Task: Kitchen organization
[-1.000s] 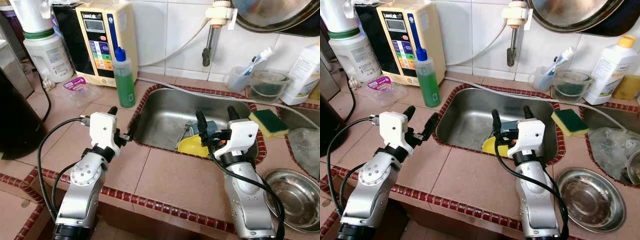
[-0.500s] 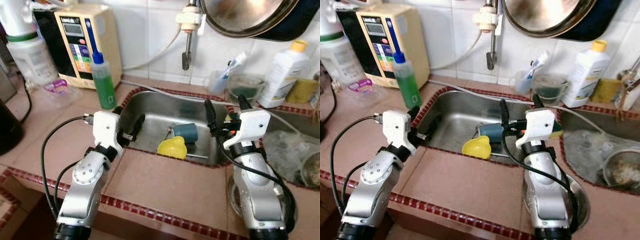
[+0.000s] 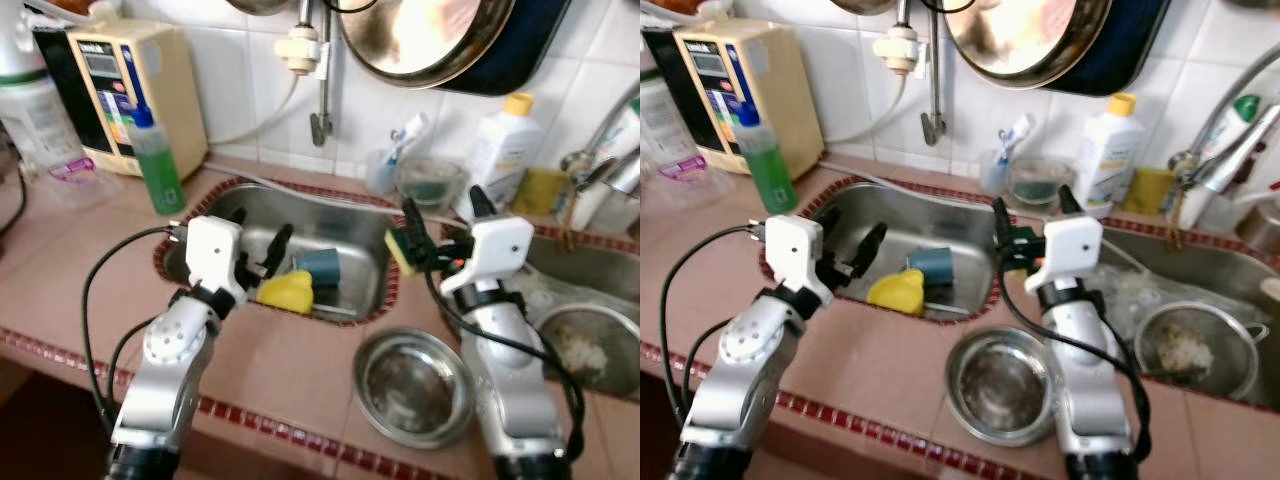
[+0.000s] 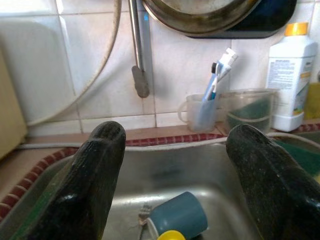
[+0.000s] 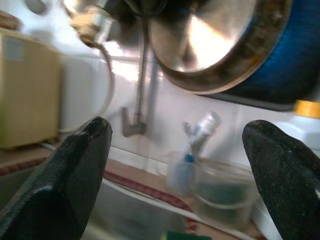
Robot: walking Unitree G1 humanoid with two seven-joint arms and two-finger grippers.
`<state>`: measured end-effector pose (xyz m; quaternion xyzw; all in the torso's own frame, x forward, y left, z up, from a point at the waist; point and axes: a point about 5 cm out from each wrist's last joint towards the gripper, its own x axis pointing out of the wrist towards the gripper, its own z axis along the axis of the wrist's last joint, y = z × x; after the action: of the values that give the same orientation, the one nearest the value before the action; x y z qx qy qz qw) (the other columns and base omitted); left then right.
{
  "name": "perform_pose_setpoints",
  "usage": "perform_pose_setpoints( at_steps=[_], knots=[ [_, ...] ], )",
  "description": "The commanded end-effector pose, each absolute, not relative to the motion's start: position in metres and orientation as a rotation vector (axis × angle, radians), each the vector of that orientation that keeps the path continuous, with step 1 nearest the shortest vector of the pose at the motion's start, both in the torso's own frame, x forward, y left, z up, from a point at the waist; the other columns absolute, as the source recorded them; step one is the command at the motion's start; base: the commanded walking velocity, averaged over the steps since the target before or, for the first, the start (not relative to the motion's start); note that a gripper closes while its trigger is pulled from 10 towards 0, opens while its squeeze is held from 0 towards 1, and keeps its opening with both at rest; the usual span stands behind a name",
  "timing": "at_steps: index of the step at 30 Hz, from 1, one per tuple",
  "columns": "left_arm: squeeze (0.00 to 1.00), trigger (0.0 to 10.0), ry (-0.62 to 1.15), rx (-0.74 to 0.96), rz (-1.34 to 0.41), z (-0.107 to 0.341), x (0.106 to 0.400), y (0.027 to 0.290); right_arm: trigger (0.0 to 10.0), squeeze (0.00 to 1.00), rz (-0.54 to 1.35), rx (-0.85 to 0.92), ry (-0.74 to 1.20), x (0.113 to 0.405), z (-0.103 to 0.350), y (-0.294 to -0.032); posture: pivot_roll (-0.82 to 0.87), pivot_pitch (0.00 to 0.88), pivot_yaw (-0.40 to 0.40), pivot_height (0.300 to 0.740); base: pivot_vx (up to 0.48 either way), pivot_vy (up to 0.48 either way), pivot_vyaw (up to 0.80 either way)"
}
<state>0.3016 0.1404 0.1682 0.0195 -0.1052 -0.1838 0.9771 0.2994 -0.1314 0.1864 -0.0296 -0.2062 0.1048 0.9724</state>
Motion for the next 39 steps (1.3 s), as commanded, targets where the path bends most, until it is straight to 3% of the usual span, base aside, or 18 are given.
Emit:
perform_pose_setpoints(
  at_steps=[1,8,17,19,28,39],
  knots=[
    [0.0,10.0,-0.239,0.024,-0.383,0.174,0.302,0.139,10.0,0.0,0.197,-0.07,-0.423,0.302,0.189,-0.137,-0.12,0.016,0.03,0.74,0.0,-0.386,0.0],
    [0.0,10.0,-0.232,-0.004,-0.416,0.172,0.292,0.143,10.0,0.0,0.22,-0.031,-0.375,0.296,0.18,-0.133,-0.12,0.04,0.033,0.74,0.0,0.0,0.0],
    [0.0,10.0,-0.165,0.132,-0.624,0.149,0.261,0.139,10.0,0.0,0.251,0.112,-0.229,0.274,0.154,-0.144,-0.13,0.066,0.053,0.74,0.0,0.0,0.0],
    [0.0,10.0,-0.147,0.185,-0.719,0.144,0.252,0.137,10.0,0.0,0.283,0.06,-0.203,0.265,0.147,-0.148,-0.13,0.068,0.053,0.74,0.0,0.0,0.0],
    [0.0,10.0,-0.129,0.128,-0.88,0.152,0.24,0.127,10.0,0.0,0.44,0.022,-0.115,0.244,0.14,-0.148,-0.14,0.078,0.065,0.74,0.0,0.0,0.0],
    [0.0,10.0,-0.099,0.202,-0.949,0.145,0.234,0.122,10.0,0.0,0.57,0.008,-0.019,0.234,0.134,-0.153,-0.14,0.085,0.06,0.74,0.0,0.0,0.0]
  ],
)
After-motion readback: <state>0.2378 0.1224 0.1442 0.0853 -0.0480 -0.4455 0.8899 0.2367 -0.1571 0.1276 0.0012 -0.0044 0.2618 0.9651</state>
